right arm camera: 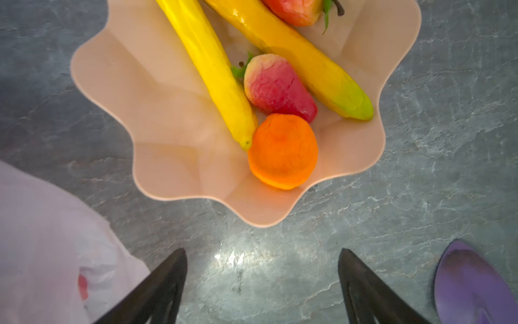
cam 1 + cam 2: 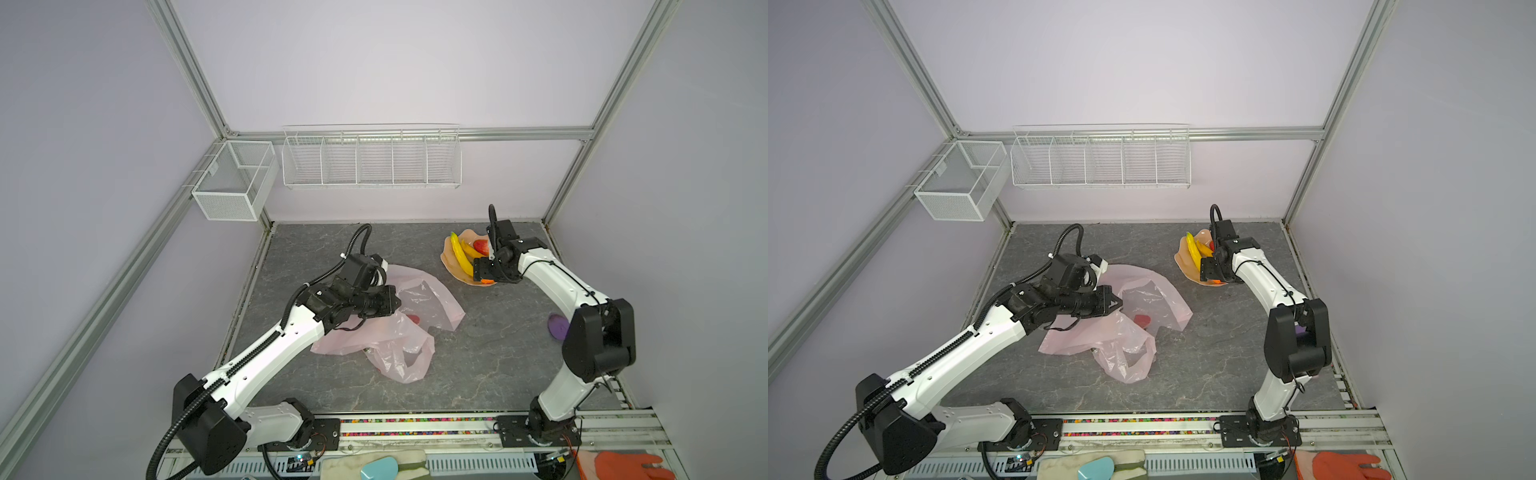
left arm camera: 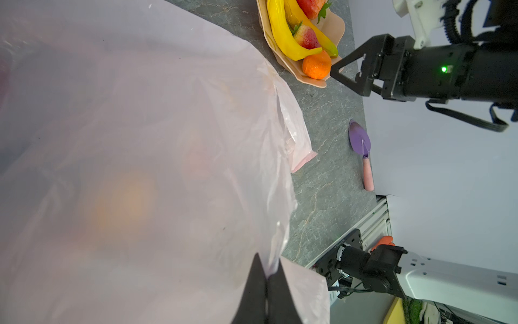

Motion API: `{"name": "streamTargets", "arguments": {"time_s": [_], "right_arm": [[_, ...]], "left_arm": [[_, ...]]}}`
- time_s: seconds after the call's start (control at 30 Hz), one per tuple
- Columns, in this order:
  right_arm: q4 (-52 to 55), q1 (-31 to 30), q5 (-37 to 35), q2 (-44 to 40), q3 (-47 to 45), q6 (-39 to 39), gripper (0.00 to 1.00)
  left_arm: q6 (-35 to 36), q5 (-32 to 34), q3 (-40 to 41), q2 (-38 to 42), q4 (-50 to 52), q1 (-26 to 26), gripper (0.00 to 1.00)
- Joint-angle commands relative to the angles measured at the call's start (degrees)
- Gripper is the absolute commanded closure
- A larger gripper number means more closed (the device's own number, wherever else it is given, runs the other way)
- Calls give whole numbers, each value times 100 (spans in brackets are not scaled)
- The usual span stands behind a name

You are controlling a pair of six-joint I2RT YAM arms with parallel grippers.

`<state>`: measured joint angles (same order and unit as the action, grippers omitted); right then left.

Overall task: Place the fruits into the plastic bag
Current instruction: Pick up the fruit from the plate.

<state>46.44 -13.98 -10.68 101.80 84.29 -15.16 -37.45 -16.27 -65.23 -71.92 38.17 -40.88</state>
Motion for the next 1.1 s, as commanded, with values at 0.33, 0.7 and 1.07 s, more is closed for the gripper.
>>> {"name": "streamTargets", "arguments": {"time_s": [0.33,0.7,1.07], "right_arm": [[13,189,-301,1373,863,588,18],[98,187,-252,1756,1170,646,35],[12,187,-309,1186,987,536,53]], "left_arm": [[19,141,25,183,230,25,100],[9,177,-11,195,281,27,100],[19,155,-51,165,270,26,100]]}}
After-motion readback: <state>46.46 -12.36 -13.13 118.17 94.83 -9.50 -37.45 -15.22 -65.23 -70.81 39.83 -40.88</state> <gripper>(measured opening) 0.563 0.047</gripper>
